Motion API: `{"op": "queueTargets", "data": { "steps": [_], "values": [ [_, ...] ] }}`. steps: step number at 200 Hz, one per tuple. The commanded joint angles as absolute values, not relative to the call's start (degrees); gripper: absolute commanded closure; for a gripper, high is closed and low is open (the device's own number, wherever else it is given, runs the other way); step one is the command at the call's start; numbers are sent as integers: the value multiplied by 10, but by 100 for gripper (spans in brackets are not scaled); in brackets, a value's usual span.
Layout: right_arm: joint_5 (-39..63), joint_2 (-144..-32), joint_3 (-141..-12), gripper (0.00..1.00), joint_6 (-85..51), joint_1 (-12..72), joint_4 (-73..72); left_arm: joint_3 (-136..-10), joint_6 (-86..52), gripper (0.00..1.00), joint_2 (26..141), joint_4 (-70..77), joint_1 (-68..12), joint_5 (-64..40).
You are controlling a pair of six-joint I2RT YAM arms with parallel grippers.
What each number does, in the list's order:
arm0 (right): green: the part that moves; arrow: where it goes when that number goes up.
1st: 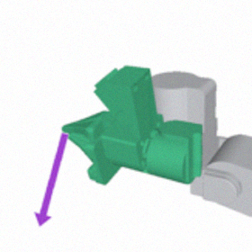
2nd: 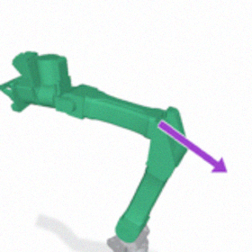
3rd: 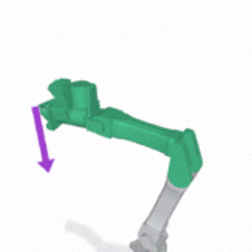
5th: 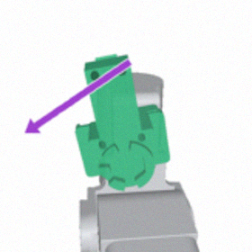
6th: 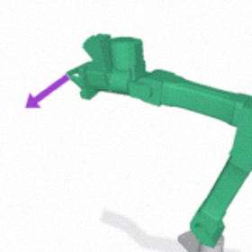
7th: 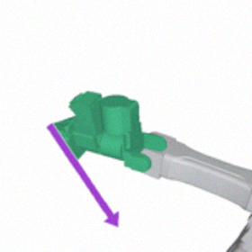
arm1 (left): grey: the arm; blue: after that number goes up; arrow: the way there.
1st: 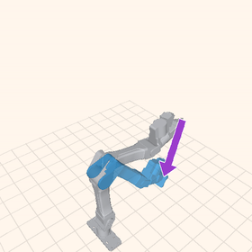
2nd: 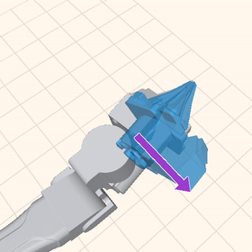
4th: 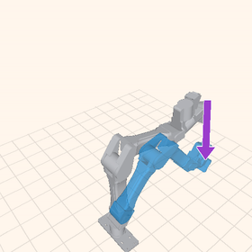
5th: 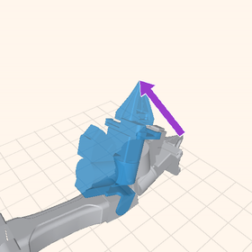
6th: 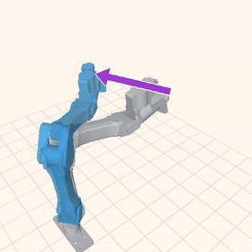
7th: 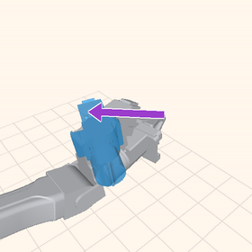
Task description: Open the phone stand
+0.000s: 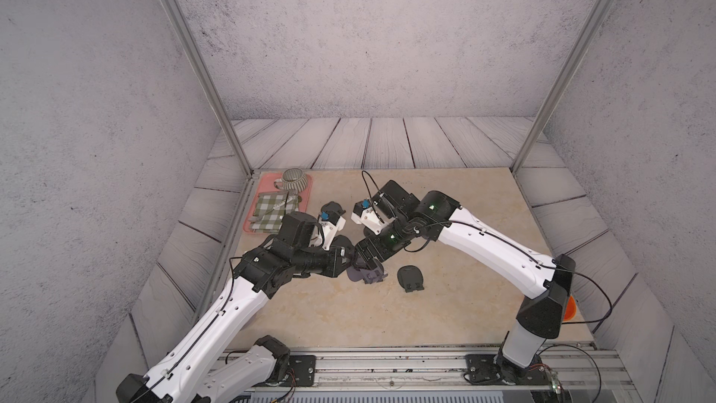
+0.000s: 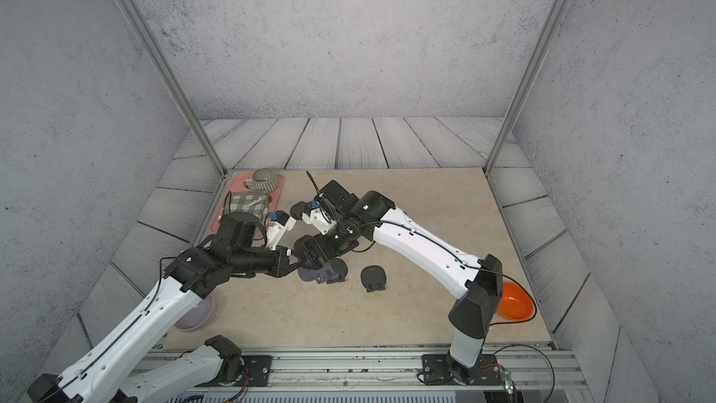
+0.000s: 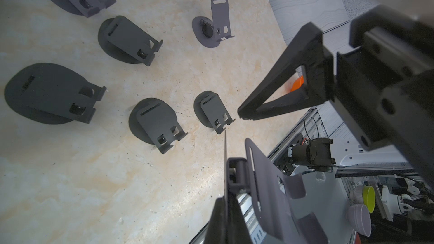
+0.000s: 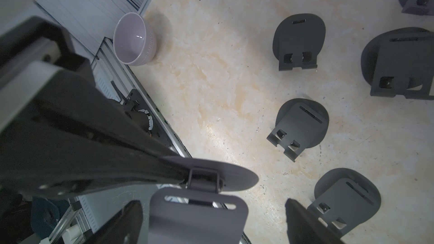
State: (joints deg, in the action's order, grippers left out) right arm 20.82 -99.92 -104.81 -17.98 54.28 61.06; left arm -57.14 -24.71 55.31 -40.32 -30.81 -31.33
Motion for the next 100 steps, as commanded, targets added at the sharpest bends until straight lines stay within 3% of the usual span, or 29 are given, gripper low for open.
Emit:
{"op": "queueTargets", "data": {
  "steps": [1, 60, 100],
  "values": [
    [198, -1001, -1042, 7, -186, 546, 601, -574, -255, 100, 538, -386, -307, -323],
    [199, -1002, -1042, 33, -198, 548, 585, -573, -265, 100, 528, -386, -307, -323],
    [171, -988, -1040, 40, -205, 551, 586, -575, -290, 100, 521, -388, -307, -311]
  ]
}}
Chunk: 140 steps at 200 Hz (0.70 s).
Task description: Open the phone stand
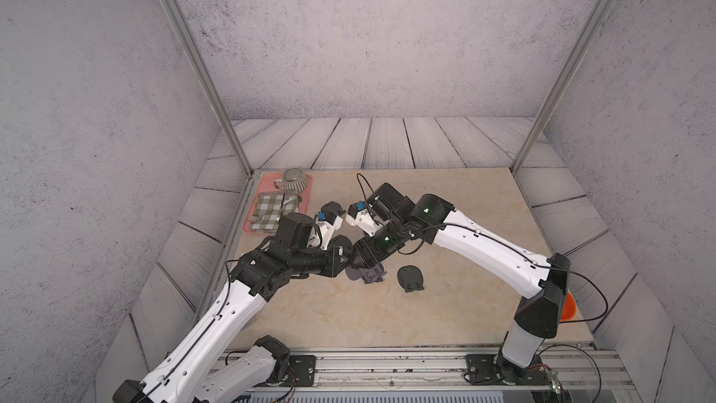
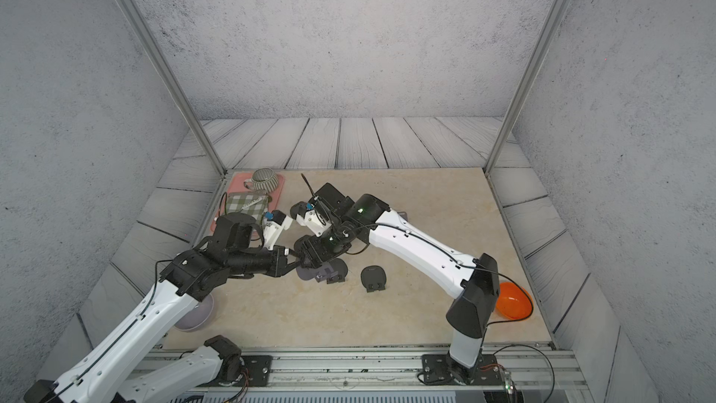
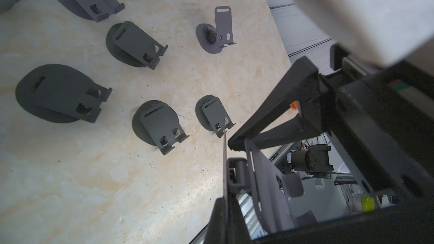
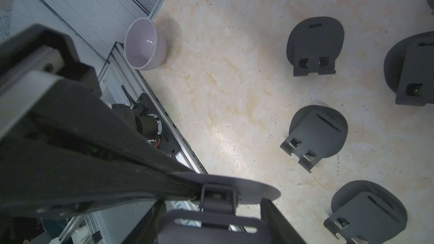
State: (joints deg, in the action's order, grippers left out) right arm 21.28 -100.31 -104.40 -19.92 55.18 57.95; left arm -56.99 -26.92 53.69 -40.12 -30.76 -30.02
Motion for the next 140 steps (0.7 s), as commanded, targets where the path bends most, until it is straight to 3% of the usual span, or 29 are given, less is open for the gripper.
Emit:
{"op": "queueTargets", "data": {
  "steps": [1, 140],
  "values": [
    [170, -987, -1040, 40, -206, 552, 586, -575, -291, 100, 521, -388, -307, -310],
    [61, -928, -1094, 44, -212, 552, 601, -533, -418, 100, 557, -369, -303, -276]
  ]
}}
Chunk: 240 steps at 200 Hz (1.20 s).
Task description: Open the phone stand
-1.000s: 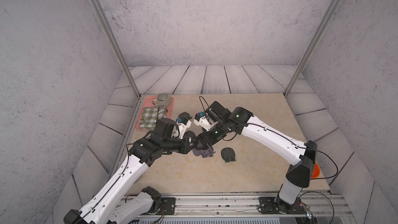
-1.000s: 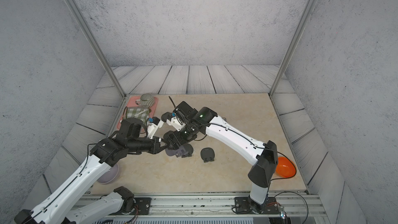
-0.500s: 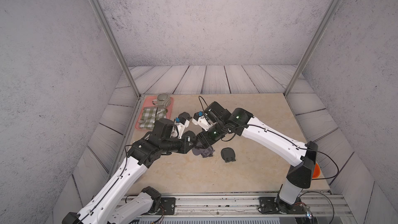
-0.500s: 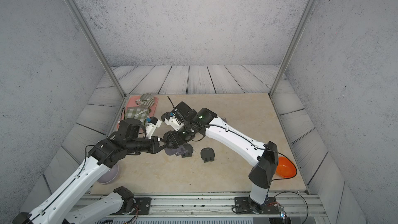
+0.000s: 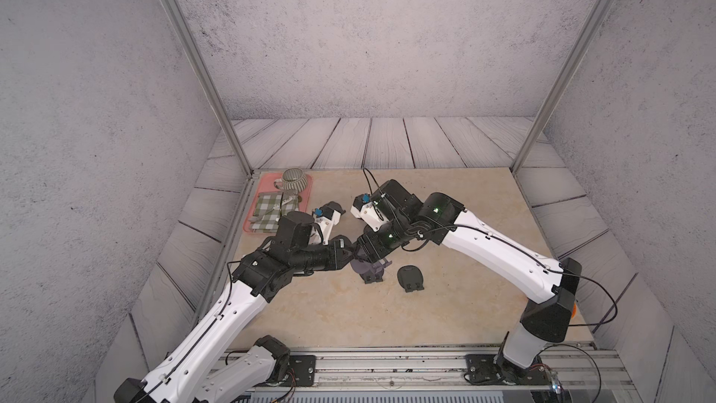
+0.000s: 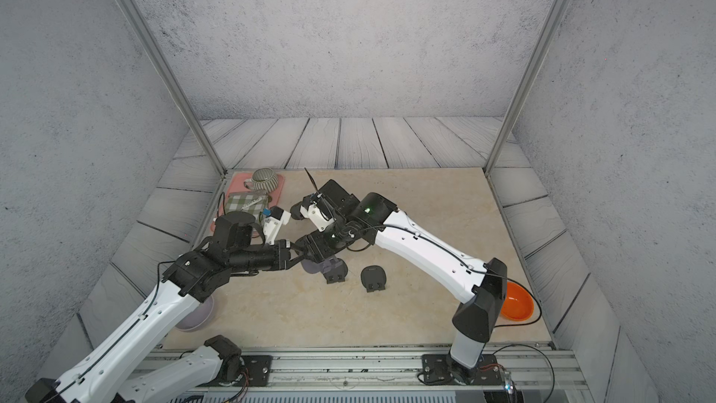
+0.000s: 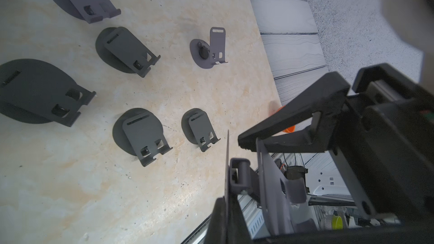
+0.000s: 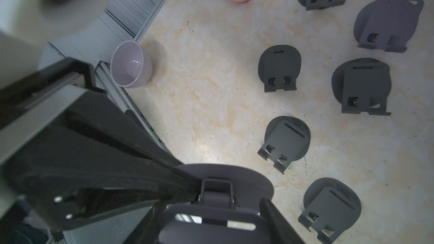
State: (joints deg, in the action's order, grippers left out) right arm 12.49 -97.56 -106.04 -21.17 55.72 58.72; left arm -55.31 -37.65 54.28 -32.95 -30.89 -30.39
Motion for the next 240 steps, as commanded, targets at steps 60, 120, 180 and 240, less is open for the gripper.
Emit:
{"op": "queueTargets", "data": {
  "steps": [60, 120, 180, 240],
  "values": [
    [22, -910, -1127, 44, -201, 552, 626, -511, -455, 100, 576, -346, -282, -296],
    [-4, -867, -1119, 44, -210, 552, 629, -451, -518, 100, 567, -290, -227, -347],
    [-7, -819, -1066, 44, -230, 553, 596, -436, -541, 100, 568, -262, -218, -363],
    [-21, -804, -1060, 44, -223, 554, 585, -417, -565, 100, 571, -233, -214, -372]
  ]
}}
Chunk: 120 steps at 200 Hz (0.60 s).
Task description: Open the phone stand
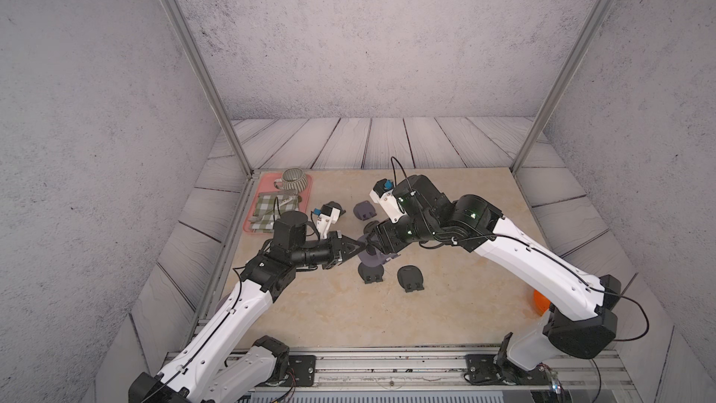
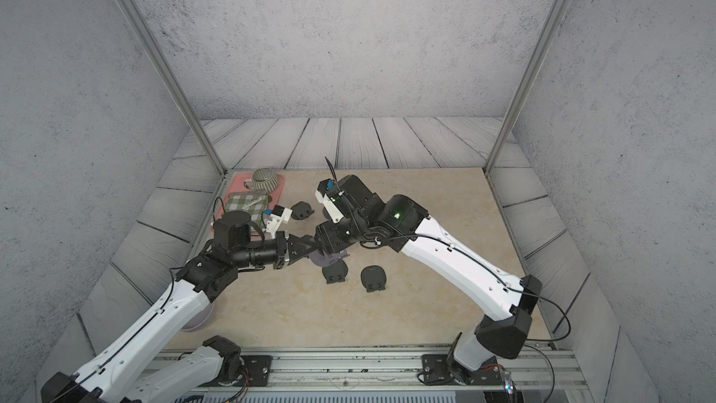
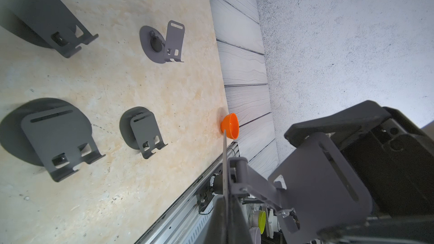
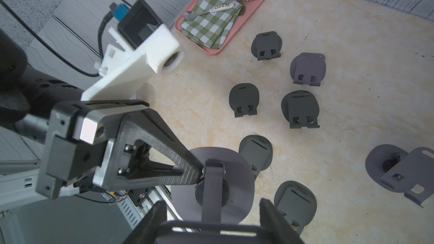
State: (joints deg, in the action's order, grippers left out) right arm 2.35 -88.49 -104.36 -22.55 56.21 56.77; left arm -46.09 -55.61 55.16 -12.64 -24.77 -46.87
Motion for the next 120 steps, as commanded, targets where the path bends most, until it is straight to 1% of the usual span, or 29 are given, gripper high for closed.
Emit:
{"op": "queueTargets", "data": {
  "steps": [1, 81, 120],
  "values": [
    [-20, -804, -1060, 44, -223, 554, 585, -416, -565, 100, 571, -233, -214, -372],
    [-37, -801, -1052, 43, -207, 557, 567, -405, -584, 100, 580, -208, -209, -380],
    [-41, -832, -1071, 43, -195, 556, 582, -443, -542, 100, 587, -242, -210, -378]
  ]
}}
